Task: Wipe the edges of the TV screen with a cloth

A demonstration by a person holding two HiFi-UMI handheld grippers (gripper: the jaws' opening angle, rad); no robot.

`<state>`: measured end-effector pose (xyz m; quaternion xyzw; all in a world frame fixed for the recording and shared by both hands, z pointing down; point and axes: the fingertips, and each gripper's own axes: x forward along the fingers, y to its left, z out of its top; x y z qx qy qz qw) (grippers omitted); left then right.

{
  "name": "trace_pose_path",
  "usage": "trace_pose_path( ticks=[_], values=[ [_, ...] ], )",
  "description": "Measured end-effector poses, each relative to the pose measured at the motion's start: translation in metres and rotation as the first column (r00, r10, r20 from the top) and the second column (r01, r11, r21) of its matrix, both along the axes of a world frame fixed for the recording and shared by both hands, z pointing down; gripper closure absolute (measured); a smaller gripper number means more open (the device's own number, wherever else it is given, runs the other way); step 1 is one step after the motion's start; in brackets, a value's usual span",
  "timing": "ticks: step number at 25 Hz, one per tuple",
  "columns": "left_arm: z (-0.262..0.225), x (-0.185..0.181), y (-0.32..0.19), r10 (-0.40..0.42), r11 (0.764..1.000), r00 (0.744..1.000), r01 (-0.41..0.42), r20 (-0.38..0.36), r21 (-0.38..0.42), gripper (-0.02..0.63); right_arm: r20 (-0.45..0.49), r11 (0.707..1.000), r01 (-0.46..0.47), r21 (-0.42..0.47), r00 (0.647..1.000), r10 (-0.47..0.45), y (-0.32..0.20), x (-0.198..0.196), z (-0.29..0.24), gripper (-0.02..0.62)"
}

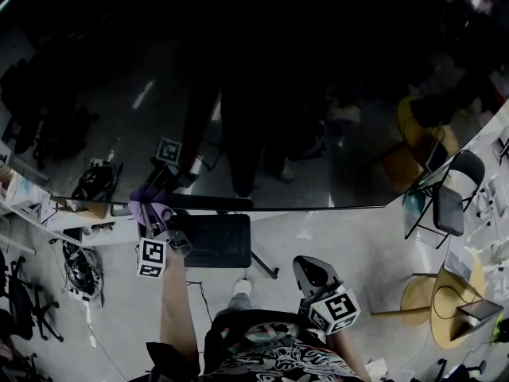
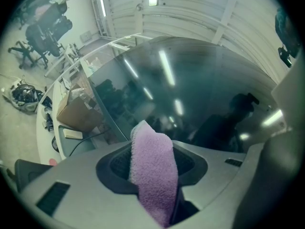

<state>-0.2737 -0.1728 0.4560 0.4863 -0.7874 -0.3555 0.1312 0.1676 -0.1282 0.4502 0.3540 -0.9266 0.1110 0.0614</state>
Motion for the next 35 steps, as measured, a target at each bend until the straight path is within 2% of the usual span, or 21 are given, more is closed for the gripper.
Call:
trace_pose_path(
  ticks=[10,13,20,25,30,35],
  values=[
    [0.005,0.018,-0.005,0.045,0.999,0.999,-0.045,-0.004,-0.001,0.437,-0.019,1.0,-0.008,-0.016,1.0,0.008,0.013,0.012,0.005,0.565],
    [0.009,0.028,-0.007,0.064,0.998,0.998,-0.064,-0.018,0.009,0.437,0.011,1.0,-0.003,-0.001,1.0,0.003,0.016,0.019,0.001,0.565],
    [0.007,0.051,-0.01,0.077,0.997,0.997,-0.077,-0.01,0.006,0.437,-0.024,1.0,-0.029,-0.006,0.999,0.029,0.02,0.042,0.008,0.565],
    [0.011,0.053,-0.013,0.1,0.995,0.995,-0.1,-0.025,0.015,0.437,-0.028,0.999,-0.037,-0.009,0.999,0.037,0.022,0.039,0.005,0.566],
    [0.012,0.082,-0.017,0.125,0.992,0.992,-0.125,-0.016,0.01,0.437,-0.023,0.999,-0.05,-0.018,0.999,0.049,0.023,0.06,0.01,0.565],
    [0.01,0.103,-0.019,0.151,0.988,0.988,-0.151,-0.007,0.002,0.437,0.013,0.999,-0.043,-0.009,0.999,0.043,0.025,0.065,0.005,0.565]
  ],
)
